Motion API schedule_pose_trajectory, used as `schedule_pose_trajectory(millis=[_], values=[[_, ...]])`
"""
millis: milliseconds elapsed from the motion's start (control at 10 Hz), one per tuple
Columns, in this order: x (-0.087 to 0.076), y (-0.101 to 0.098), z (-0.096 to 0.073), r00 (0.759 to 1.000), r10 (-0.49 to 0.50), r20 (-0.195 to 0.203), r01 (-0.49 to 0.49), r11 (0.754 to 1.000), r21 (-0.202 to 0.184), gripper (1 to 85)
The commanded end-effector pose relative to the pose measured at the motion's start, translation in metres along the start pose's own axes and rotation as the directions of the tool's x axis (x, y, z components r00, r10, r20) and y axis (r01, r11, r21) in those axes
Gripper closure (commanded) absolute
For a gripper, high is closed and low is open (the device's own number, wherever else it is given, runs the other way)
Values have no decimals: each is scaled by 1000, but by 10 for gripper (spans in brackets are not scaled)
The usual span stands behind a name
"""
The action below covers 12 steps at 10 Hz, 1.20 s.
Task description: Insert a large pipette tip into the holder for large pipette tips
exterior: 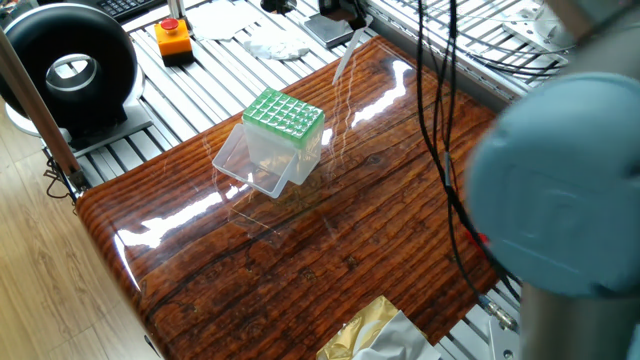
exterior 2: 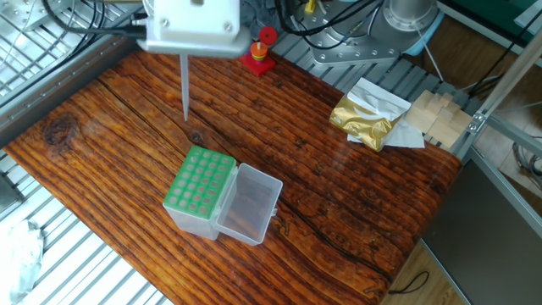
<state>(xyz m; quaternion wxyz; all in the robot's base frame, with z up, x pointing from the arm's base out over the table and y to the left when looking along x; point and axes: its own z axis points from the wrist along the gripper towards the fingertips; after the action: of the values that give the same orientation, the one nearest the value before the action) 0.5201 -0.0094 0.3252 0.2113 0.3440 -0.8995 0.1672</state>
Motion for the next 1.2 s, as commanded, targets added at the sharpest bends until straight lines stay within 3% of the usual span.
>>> schedule_pose_trajectory(millis=[0, 300, 600, 800, 1100], values=[[-8, 15, -3, 999, 37, -11, -38, 995, -94, 847], [-8, 0, -1, 1000, 26, -12, -26, 1000, -11, 847], [-9, 9, 5, 1000, 10, -21, -10, 1000, -8, 847], [-8, 10, 9, 999, -5, -36, 6, 999, 40, 847], [-13, 15, 26, 1000, -6, -26, 7, 999, 49, 847]])
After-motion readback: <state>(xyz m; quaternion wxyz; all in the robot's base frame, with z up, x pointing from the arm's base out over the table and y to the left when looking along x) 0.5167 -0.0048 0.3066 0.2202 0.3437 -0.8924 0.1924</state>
